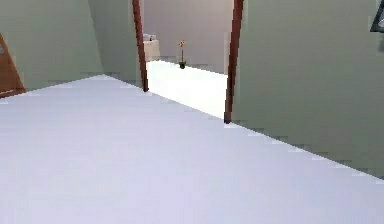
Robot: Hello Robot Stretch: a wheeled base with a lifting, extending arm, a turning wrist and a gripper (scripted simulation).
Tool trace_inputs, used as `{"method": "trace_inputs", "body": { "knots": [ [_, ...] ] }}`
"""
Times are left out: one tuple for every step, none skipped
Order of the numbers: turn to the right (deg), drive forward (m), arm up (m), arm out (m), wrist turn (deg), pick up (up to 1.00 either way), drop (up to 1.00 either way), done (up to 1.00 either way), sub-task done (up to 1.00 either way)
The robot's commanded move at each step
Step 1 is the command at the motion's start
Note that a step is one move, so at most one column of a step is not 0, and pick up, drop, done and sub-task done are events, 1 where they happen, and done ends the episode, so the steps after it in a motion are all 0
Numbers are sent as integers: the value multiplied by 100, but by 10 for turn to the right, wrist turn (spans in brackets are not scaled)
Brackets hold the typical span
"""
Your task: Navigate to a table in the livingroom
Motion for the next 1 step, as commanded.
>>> {"method": "trace_inputs", "body": {
  "knots": [
    [0, 100, 0, 0, 0, 0, 0, 0, 0]
  ]
}}
